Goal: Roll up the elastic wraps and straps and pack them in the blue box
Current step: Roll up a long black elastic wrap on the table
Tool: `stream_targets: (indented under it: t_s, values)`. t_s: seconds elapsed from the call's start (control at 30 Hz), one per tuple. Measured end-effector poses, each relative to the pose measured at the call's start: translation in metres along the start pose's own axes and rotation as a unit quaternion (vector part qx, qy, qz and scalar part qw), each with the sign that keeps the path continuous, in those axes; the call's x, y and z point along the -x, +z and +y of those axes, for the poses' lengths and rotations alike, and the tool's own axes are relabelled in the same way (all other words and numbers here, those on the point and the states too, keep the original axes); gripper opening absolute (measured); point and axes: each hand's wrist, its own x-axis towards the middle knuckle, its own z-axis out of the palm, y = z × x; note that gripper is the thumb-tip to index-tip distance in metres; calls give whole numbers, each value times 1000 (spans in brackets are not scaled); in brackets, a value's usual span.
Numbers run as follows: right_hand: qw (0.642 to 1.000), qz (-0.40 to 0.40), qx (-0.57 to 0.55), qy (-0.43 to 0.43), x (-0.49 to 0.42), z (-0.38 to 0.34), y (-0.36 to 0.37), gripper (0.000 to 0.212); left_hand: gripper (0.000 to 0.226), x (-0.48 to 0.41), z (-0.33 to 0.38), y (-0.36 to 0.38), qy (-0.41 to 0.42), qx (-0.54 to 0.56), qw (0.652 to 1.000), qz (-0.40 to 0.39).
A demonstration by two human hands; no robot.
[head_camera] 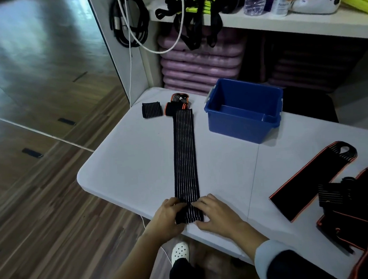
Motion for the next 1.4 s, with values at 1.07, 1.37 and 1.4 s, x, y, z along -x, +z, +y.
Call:
stream_targets:
  t_s: [1.07, 1.37, 1.4]
  values:
    - [986, 42, -139, 84, -40, 16, -25, 35, 43, -46, -24, -33, -28, 43, 998, 34]
    - [958, 117, -160, 209, -77, 16, -26, 31, 40, -91, -27, -33, -108, 103, 983, 103]
    - [957, 128, -148, 214, -78, 18, -24, 33, 43, -92, -29, -32, -95, 104, 984, 105]
